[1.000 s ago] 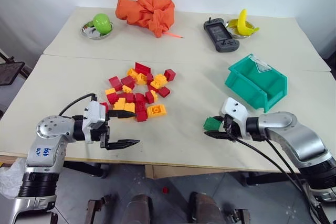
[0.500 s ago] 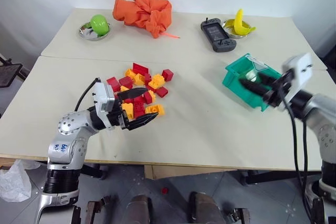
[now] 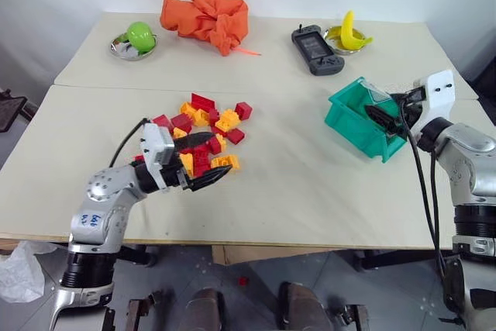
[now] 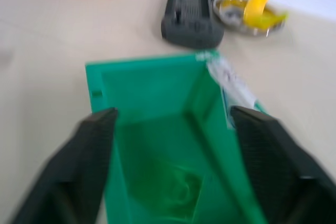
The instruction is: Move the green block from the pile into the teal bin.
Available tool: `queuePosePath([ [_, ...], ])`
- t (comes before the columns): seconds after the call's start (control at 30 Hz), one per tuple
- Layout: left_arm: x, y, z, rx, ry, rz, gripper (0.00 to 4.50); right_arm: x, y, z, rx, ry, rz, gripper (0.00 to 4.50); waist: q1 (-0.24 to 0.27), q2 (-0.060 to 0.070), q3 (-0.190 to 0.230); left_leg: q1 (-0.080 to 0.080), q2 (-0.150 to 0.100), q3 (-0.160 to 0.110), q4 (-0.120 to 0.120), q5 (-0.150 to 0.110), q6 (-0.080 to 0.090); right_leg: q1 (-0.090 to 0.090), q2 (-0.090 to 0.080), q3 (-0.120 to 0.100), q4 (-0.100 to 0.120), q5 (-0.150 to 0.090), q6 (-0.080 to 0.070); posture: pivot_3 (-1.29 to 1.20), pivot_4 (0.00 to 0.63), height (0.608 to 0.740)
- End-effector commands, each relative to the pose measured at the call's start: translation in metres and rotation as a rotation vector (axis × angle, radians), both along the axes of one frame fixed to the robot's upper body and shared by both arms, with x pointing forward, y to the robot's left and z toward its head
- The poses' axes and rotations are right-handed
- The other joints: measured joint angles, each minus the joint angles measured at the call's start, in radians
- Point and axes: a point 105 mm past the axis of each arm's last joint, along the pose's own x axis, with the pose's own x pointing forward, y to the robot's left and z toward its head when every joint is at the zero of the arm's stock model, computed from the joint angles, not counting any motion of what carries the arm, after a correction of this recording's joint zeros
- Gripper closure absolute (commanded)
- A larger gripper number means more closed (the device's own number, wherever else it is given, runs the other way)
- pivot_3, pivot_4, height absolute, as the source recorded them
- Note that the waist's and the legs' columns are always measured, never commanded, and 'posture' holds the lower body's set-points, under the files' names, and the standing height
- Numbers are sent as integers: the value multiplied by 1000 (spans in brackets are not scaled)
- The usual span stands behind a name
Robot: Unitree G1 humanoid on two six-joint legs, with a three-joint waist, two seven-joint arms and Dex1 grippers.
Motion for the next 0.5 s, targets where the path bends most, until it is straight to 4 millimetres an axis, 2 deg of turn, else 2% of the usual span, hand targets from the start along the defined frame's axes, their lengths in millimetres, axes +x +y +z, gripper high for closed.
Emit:
queuePosePath([
  [0.03,0,18,0,59,-36,92,0,-20,21,29,-29,-196,185,64,1,0,0,0,0,0,0,0,0,0,0,0,0,0,0,0,150,740],
  [0.1,-2,30,-9,101,-28,130,0,-46,49,24,-42,-233,419,64,3,0,0,0,0,0,-1,0,0,0,0,0,-1,0,0,0,150,740],
  [0.2,-9,48,-21,157,-10,173,0,-73,75,2,28,-158,610,64,3,0,0,1,0,0,-4,0,0,0,0,-1,-3,0,0,0,150,740],
  [0.27,-15,61,-31,200,6,203,0,-94,92,-26,-7,-67,715,64,5,0,0,0,0,0,-4,0,0,0,0,-1,-4,0,0,0,150,740],
  [0.33,-23,71,-43,254,35,222,0,-107,94,-49,-49,-7,760,64,6,0,0,1,0,0,-4,0,0,1,0,-1,-4,0,0,0,150,740],
  [0.4,-31,78,-52,286,55,231,0,-114,85,-68,-127,7,760,64,5,0,0,1,0,0,-5,0,0,1,0,-1,-4,0,0,0,150,740],
  [0.5,-33,82,-48,254,19,281,0,-116,69,-87,-187,35,729,64,5,0,0,1,0,1,-4,0,0,1,0,0,-5,0,0,0,150,740],
])
